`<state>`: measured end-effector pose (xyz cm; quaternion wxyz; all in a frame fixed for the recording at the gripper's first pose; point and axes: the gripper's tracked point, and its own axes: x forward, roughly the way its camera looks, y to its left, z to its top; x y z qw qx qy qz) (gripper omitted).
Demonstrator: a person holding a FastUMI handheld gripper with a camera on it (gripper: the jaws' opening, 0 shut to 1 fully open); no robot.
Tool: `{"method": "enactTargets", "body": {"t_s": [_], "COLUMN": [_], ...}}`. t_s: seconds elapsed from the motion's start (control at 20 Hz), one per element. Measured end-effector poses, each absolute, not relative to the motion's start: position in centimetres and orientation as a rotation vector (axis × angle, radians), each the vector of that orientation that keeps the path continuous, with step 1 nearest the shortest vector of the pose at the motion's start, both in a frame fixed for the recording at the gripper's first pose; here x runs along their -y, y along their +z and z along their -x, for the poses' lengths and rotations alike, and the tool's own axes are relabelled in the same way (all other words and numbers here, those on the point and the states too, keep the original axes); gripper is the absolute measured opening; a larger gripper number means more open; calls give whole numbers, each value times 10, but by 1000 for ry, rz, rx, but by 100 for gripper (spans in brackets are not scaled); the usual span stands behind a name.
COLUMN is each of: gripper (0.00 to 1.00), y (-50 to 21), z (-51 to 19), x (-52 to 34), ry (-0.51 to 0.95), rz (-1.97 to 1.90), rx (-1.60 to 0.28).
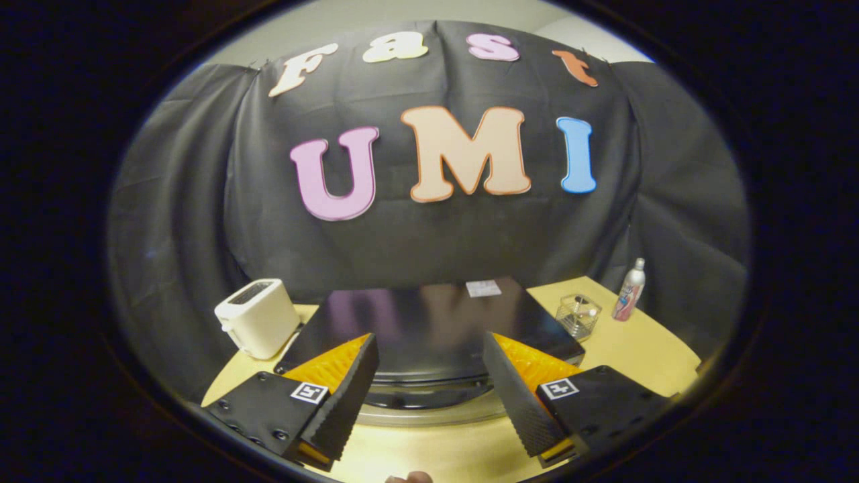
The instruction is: Open the toaster oven, put the food inside, and close the toaster oven door.
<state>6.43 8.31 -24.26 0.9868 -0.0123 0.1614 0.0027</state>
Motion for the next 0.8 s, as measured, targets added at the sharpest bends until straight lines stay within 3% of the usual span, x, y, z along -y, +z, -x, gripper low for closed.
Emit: {"method": "enactTargets", "body": {"t_s": [0.8], "gripper": [98], "y": [-276], "z": [-41], "x": [-82], "ry": [1], "rz": [21], "rx": [-398]}}
